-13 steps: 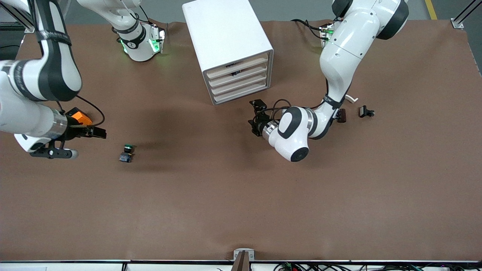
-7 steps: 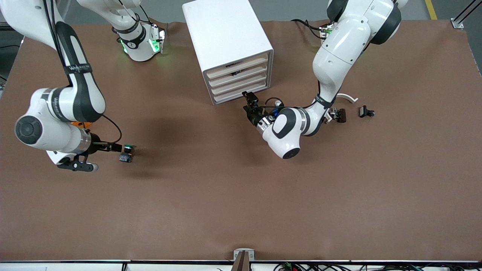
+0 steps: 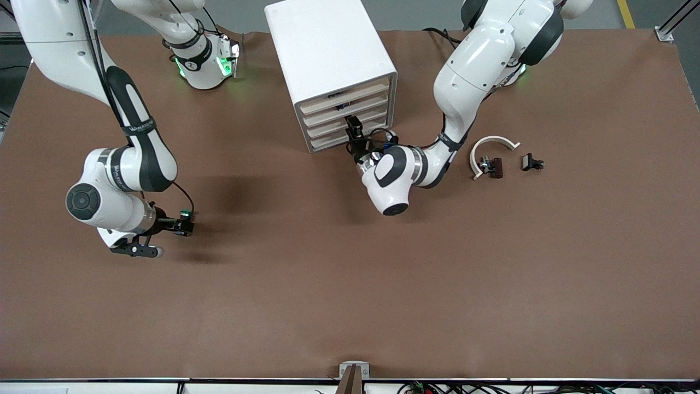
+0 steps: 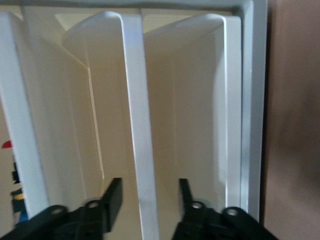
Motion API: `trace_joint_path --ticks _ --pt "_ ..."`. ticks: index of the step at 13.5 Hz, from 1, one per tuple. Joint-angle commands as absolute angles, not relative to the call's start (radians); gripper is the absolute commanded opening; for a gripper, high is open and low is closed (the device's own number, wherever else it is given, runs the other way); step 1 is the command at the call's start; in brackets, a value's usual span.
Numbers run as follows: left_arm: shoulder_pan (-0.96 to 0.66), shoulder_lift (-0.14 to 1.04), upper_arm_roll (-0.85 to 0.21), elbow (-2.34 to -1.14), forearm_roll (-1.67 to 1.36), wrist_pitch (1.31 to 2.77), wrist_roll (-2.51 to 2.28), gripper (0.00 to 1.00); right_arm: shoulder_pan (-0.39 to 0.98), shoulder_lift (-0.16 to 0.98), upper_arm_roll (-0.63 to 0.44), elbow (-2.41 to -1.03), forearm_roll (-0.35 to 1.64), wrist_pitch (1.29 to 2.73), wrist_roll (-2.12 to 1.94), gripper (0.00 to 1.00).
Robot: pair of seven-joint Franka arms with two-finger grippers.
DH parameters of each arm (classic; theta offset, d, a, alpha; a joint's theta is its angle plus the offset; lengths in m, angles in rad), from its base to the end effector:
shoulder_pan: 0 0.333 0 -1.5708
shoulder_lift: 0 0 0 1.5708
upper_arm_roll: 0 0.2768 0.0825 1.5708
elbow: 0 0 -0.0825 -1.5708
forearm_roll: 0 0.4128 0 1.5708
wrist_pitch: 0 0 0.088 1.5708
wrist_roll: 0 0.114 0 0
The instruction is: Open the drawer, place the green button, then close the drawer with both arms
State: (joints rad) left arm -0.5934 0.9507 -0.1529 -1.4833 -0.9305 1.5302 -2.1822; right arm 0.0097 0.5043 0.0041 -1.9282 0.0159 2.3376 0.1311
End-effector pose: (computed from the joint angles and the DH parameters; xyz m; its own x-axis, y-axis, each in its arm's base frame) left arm 0.3904 -0.4814 0.0749 -0.3493 0.9357 -0.0498 0.2586 0.0452 -0.9649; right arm 0.6141 0.0089 0.1541 0.9871 -0.1284 -0.0956 -0.1289 -0.9917 0.0002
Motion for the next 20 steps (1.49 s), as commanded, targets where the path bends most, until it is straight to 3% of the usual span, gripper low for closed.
trace_joint_path --ticks 1,2,7,8,12,16,17,18,19,20 --pt "-0.591 0.968 -0.149 -1.471 -0.936 1.513 -2.181 0.11 0.009 0.529 0.0 -1.956 0.014 2.417 0.152 1.0" --pt "-0.586 0.968 -0.149 -1.47 -0.936 1.513 -2.18 0.0 0.006 0.537 -0.002 -1.957 0.017 2.419 0.164 1.0" --pt "-0.554 0.966 -0.138 -1.462 -0.934 1.514 -2.18 0.0 0.014 0.552 0.0 -1.999 0.017 2.465 0.261 1.0" --pt "-0.531 0.966 -0.138 -1.46 -0.934 1.516 -2.171 0.0 0.014 0.552 0.0 -2.0 0.017 2.462 0.264 0.95" --pt "-0.454 0.969 -0.137 -1.427 -0.933 1.525 -2.115 0.0 0.012 0.551 0.0 -2.008 0.017 2.445 0.307 0.46" --pt "-0.414 0.962 -0.1 -1.42 -0.934 1.532 -2.043 0.0 0.015 0.538 0.0 -1.988 0.017 2.375 0.307 0.13" --pt "-0.414 0.963 -0.092 -1.408 -0.934 1.532 -2.037 0.05 0.015 0.537 0.002 -1.979 0.017 2.349 0.307 0.12" --pt "-0.413 0.962 -0.092 -1.402 -0.933 1.532 -2.025 0.48 0.017 0.535 0.002 -1.964 0.017 2.318 0.307 0.11" --pt "-0.413 0.957 -0.08 -1.39 -0.927 1.532 -2.014 0.99 0.021 0.526 0.003 -1.95 0.017 2.286 0.307 0.1" --pt "-0.413 0.956 -0.066 -1.364 -0.907 1.526 -2.014 1.0 0.031 0.514 0.003 -1.939 0.017 2.246 0.308 0.11"
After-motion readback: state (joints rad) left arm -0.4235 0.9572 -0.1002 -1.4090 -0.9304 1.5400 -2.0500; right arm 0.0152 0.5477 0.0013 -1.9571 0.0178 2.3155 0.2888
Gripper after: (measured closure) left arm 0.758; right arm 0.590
